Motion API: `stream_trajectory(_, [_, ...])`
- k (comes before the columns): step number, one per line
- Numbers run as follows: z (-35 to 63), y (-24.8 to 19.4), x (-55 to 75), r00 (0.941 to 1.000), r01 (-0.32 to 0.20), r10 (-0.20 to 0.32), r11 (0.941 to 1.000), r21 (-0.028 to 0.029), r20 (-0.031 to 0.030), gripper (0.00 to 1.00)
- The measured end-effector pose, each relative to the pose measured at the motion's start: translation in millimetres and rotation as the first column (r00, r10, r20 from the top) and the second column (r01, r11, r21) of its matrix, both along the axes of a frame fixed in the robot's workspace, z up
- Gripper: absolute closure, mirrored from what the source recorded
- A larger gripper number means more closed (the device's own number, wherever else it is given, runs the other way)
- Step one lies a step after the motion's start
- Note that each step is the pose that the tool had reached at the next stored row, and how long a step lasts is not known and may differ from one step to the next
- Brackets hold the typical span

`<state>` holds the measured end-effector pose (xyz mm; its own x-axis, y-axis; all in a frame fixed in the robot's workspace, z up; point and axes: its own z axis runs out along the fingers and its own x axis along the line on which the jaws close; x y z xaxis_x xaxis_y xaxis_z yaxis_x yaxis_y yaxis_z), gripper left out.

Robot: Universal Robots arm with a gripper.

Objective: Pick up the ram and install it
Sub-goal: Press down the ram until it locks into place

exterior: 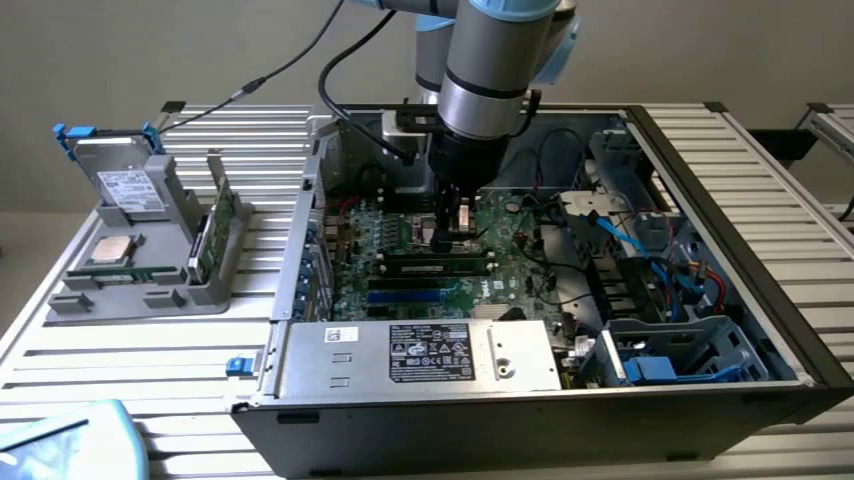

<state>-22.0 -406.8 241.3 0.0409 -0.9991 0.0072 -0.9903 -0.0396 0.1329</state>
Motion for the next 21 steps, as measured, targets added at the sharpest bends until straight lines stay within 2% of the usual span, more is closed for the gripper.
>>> stream_trajectory(7, [0.0, 2.4, 0.0, 1.0, 0.008, -0.008, 1.0, 0.0003, -0.0001, 0.9])
stream_trajectory(16, [0.0, 2.7, -0.1, 0.9998, 0.02, -0.02, 0.9998, 0.0004, -0.0005, 0.9])
stream_trajectory(21, [0.0, 2.7, -0.1, 0.9969, 0.079, -0.079, 0.9969, 0.0003, -0.0006, 0.9])
